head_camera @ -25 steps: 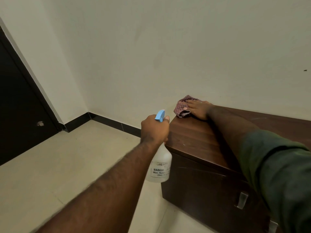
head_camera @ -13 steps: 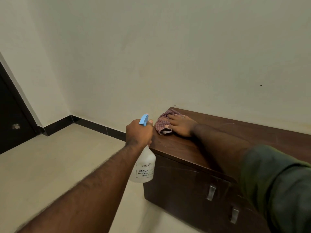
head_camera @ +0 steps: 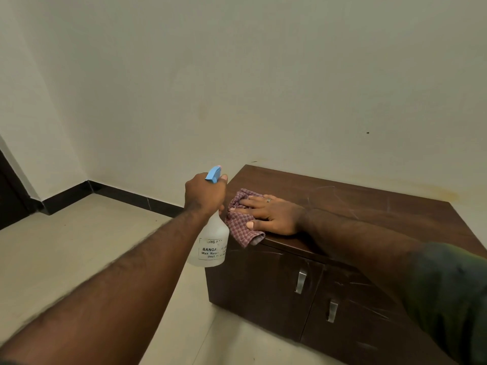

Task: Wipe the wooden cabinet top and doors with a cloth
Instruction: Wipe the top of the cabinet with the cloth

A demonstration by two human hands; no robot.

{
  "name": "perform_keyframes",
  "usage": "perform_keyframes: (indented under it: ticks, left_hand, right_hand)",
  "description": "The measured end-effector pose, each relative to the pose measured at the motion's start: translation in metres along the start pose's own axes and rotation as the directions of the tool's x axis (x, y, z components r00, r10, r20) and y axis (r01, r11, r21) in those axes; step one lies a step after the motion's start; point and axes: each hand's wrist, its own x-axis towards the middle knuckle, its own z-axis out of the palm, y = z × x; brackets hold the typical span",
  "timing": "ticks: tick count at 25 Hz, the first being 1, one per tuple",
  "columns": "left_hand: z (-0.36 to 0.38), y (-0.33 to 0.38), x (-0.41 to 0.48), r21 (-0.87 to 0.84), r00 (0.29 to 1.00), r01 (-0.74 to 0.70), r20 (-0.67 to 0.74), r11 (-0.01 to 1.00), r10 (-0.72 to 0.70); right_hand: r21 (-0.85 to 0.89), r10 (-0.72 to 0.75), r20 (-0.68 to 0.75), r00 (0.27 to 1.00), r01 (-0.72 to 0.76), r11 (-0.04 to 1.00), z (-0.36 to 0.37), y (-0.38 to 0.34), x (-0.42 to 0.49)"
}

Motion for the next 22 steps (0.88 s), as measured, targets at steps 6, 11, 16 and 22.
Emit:
perform_keyframes:
  ticks: [6, 11, 16, 22]
  left_hand:
    - [0.000, -0.006, 0.017, -0.066, 0.995, 0.103, 0.014, 0.993, -0.102]
    - [0.002, -0.011, 0.030, -0.058, 0.995, 0.082, 0.070, 0.995, -0.078]
    - [0.004, -0.012, 0.034, -0.047, 0.994, 0.066, 0.088, 0.997, -0.062]
    - [0.011, -0.006, 0.025, -0.012, 0.990, 0.059, 0.129, 0.998, -0.057]
  right_hand:
    - [0.023, 0.149, -0.050, 0.988, -0.148, 0.989, -0.006, 0.050, 0.022]
    - [0.032, 0.350, -0.095, 0.932, -0.348, 0.937, -0.014, 0.112, 0.043]
    - [0.086, 0.448, -0.083, 0.890, -0.442, 0.893, -0.013, 0.138, 0.058]
    - [0.041, 0.473, -0.099, 0.875, -0.472, 0.881, -0.010, 0.110, 0.042]
